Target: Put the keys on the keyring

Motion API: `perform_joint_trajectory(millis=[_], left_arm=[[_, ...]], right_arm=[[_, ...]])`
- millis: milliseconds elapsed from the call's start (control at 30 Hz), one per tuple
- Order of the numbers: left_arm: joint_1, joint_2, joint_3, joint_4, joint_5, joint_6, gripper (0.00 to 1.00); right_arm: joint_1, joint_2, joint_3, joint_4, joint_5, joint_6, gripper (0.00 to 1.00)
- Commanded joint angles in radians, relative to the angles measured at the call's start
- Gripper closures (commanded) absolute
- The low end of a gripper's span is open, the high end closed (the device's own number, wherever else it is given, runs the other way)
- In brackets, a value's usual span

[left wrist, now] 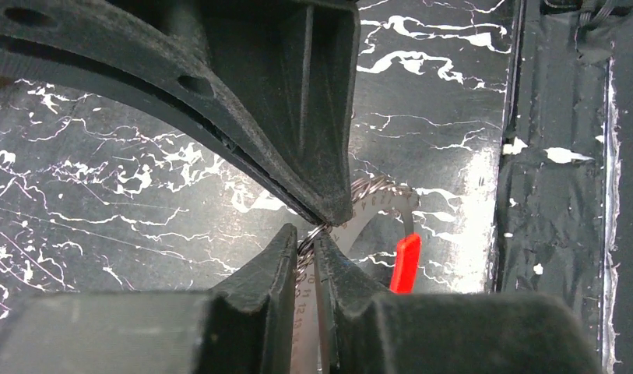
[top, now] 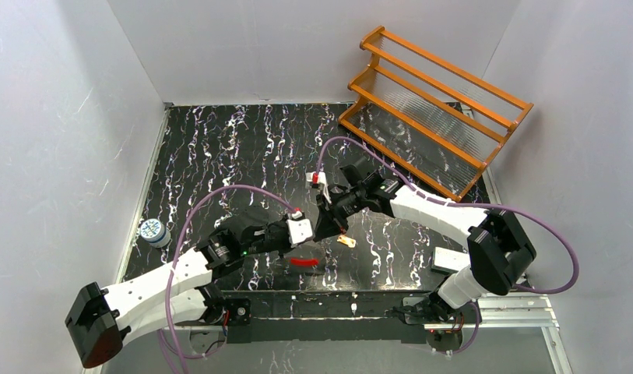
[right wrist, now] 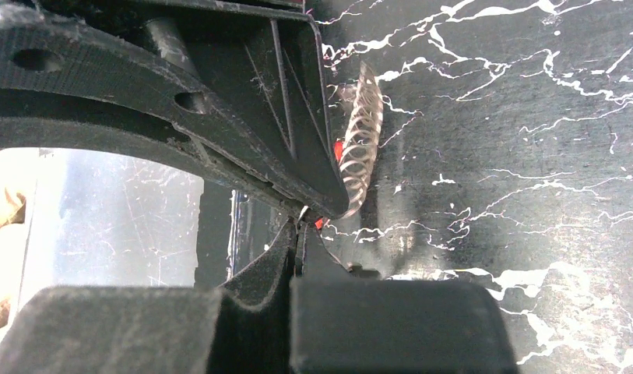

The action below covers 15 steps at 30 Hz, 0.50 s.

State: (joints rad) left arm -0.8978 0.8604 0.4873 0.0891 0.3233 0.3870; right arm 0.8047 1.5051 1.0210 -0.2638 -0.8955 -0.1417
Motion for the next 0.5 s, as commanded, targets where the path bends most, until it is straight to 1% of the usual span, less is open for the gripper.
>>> perform_joint_trajectory(millis=[0,67,367,467], left_arm=[[-0.003,-0.003,0.034,0.009,0.025,0.027,0.94],[-0.003,-0.016,0.031,-0.005,0.017,0.027,1.0],[-0.003,-0.13,-0.03,-0.003,-0.021,0.001,1.0],[-0.003,-0.161,-0.047,0.004,-0.035,-0.012,1.0]], right_arm=[[0.01,-0.051,0.026,0.021,-0.051,-0.01,0.99],[0.01,-0.056,0.024,0.021,-0.047,-0.011,0.99],[0.01,-0.089,-0.01,0.039,-0.013,-0.007,0.98],[0.01,-0.096,-0.021,0.04,-0.012,-0.004,0.99]])
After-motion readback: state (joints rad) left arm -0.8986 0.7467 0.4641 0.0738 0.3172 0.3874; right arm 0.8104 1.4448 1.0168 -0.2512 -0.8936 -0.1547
